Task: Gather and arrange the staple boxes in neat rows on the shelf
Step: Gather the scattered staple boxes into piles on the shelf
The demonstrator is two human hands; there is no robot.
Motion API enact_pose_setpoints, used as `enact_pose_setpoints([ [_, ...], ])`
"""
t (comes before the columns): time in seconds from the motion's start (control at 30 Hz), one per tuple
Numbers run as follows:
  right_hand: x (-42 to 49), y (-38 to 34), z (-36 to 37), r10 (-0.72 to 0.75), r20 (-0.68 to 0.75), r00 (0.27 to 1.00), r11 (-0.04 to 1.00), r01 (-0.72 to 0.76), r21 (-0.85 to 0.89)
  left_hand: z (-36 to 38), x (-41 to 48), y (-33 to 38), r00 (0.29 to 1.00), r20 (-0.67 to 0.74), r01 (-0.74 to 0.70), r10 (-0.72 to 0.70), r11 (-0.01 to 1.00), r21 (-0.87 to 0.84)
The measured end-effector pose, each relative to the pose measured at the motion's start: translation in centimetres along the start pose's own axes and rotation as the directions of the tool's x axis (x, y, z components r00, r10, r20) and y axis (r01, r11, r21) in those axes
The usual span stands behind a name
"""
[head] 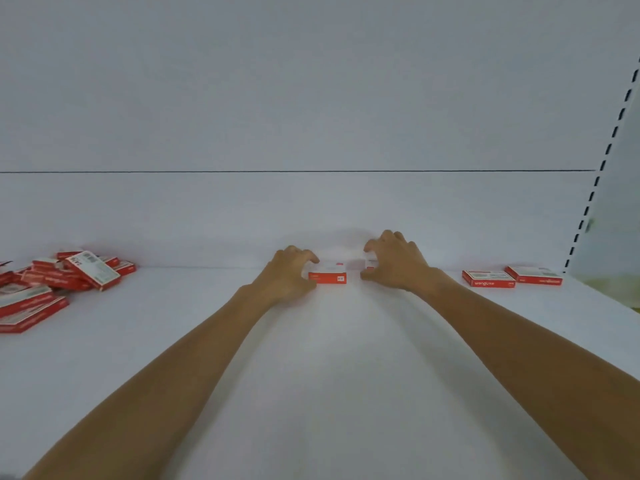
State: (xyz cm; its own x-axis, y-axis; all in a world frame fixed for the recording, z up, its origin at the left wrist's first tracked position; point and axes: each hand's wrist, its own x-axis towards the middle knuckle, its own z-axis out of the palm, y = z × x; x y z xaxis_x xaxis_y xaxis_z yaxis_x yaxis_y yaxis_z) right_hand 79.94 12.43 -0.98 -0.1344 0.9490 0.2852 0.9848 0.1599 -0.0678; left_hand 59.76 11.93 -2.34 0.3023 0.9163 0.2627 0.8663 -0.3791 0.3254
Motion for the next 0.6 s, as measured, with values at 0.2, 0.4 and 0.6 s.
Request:
enact_pose_setpoints([
  [0.2,1.2,-8.6,-1.4,-0.179,-0.088,0.98,0.944,0.196,0.264,-4.8,-6.5,-6.7,0.989,-0.079,0.125,-0.124,0.992,0.017],
  [0.4,2.0,-21.7,-0.4,-0.363,-0.116,0.924,0.866,0.381,0.325,-12.2,-16.5,-14.3,0.928,-0.264,0.285,-0.263,0.957,0.047],
  [0.6,0.9,-34.6,0.3,-0.469,-0.116,0.876,0.755,0.465,0.462,-17.9,-27.5,-21.7,0.834,-0.315,0.492,-0.454,0.869,0.052],
])
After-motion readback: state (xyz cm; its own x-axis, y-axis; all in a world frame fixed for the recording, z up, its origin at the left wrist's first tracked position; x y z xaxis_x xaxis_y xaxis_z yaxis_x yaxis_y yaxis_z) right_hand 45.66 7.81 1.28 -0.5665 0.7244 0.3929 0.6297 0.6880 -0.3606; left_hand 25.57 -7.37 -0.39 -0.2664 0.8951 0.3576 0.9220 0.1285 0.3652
